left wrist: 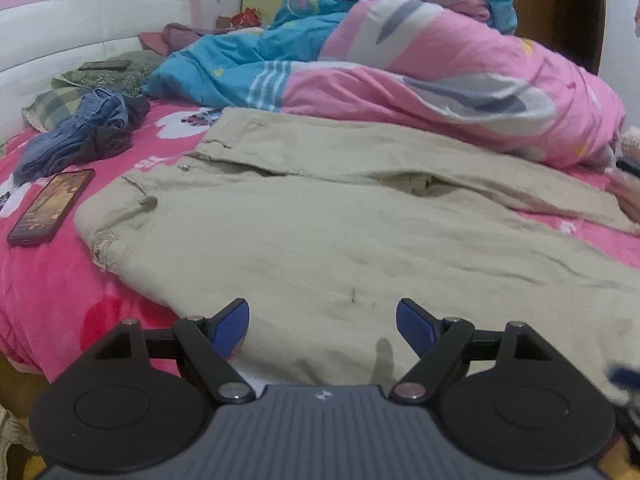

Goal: Fold clothes
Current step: 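Move the right tool back over the khaki trousers and open it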

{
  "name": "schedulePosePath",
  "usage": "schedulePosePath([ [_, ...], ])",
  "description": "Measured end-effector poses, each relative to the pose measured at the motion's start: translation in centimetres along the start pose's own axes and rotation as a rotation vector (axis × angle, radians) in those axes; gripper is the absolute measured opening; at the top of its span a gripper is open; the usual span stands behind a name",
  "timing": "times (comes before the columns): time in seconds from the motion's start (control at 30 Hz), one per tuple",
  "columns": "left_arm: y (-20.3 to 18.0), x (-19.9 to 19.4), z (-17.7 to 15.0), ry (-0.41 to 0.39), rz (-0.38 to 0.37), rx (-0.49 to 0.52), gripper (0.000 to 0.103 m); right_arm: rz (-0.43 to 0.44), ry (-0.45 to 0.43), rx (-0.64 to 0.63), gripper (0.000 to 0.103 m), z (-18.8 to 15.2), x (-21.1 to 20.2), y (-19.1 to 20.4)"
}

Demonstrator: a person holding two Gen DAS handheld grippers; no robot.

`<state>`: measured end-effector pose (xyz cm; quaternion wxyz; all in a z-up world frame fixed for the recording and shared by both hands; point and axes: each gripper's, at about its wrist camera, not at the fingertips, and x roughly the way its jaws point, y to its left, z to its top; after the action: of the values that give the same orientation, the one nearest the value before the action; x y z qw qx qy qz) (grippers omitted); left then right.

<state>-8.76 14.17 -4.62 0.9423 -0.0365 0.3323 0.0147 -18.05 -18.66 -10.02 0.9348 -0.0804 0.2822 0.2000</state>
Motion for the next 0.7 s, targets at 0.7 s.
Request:
schedulePosePath([
  [0.7,-4.8,2.9,-0.2,0.034,0.033,0.084,0.089,-0.325,-0.11,0.215,0.041,-8.5,-10.7,-8.6],
])
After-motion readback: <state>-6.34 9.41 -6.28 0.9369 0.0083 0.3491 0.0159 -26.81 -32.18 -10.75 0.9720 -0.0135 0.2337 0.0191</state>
